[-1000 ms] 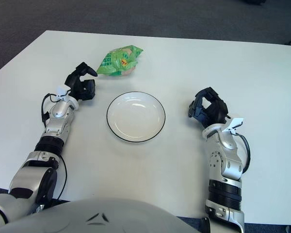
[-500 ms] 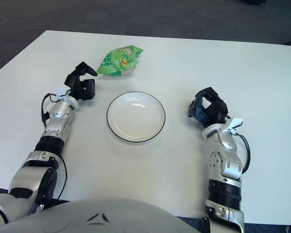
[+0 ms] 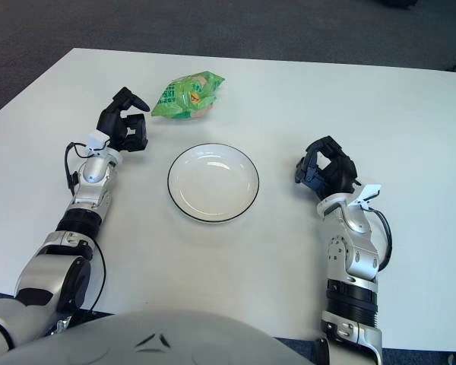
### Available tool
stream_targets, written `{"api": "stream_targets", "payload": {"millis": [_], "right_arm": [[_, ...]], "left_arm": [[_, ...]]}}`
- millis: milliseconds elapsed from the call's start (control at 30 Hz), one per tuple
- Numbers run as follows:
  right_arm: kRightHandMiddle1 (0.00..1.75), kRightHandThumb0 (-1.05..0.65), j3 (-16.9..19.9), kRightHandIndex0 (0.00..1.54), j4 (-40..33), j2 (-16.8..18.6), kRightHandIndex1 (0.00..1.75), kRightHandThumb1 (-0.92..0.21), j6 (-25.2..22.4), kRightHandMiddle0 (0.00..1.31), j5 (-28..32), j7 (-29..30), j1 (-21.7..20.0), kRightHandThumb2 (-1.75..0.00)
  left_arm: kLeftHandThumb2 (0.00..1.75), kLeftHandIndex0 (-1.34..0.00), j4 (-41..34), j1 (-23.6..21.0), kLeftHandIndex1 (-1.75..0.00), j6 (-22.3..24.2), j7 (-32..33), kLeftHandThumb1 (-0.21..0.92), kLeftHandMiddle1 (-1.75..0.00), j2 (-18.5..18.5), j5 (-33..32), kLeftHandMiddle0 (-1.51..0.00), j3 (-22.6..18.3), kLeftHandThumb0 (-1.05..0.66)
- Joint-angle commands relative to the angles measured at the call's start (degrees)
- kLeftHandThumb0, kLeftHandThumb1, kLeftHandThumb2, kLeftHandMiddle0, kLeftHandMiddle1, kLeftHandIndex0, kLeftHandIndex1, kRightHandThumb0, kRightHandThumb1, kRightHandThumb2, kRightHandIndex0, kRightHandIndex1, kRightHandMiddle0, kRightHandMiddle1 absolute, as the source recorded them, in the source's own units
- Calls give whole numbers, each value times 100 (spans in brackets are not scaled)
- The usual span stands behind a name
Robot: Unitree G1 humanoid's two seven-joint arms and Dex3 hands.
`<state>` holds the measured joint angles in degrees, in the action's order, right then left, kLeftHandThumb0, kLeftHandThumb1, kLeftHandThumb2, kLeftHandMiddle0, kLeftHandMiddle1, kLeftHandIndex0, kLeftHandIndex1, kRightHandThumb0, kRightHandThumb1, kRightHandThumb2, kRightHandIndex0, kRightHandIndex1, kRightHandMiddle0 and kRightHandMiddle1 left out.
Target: Put the snack into the plate.
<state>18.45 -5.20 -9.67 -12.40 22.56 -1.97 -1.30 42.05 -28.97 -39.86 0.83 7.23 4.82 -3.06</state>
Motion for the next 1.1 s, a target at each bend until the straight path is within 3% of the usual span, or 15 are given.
{"api": "stream_targets", "payload": {"millis": [0,267,400,467,533,633,767,933,1067], "right_arm": [[175,-47,-39,116,374,209,175,-38,-95,57,-26,-28,280,-124],[175,-47,-14,119,573,194,175,-37,-43,58,-11,-98,166,-126],[175,-47,1,119,641,179,175,-36,-49,58,-6,-127,114,-126],[175,-47,12,119,681,178,175,-36,-48,58,7,-150,91,-127],[175,-47,22,119,723,180,175,-36,-40,58,19,-174,71,-127],[175,-47,28,119,772,180,175,-36,-21,58,26,-200,48,-127],[175,-47,15,120,832,166,175,-36,39,58,2,-223,38,-127],[175,-47,5,120,910,158,175,-36,82,59,-12,-222,7,-127],[175,-48,-3,120,931,156,175,-36,78,59,-3,-219,-4,-127]], "left_arm": [[95,-39,634,522,-175,-253,636,61,-175,73,623,-102,169,-40],[83,-33,712,277,-175,-364,1660,70,-175,305,1440,-73,444,-38],[95,-22,739,214,-175,-433,2262,61,-168,502,2025,-55,691,-10],[72,-15,753,165,-174,-389,2546,79,-171,622,2340,-30,837,-5],[65,-12,770,98,-174,-380,2744,86,-173,736,2582,-20,964,-3],[74,-4,799,-6,-124,-424,2981,71,-131,869,2824,-13,1128,-32],[78,-1,780,-156,-92,-549,3408,61,-96,990,3115,-6,1300,-47],[66,0,519,-300,-50,-337,3787,56,-32,1112,3466,-2,1479,-66],[58,0,292,-393,-32,-13,3834,59,-11,1153,3634,0,1583,-78]]}}
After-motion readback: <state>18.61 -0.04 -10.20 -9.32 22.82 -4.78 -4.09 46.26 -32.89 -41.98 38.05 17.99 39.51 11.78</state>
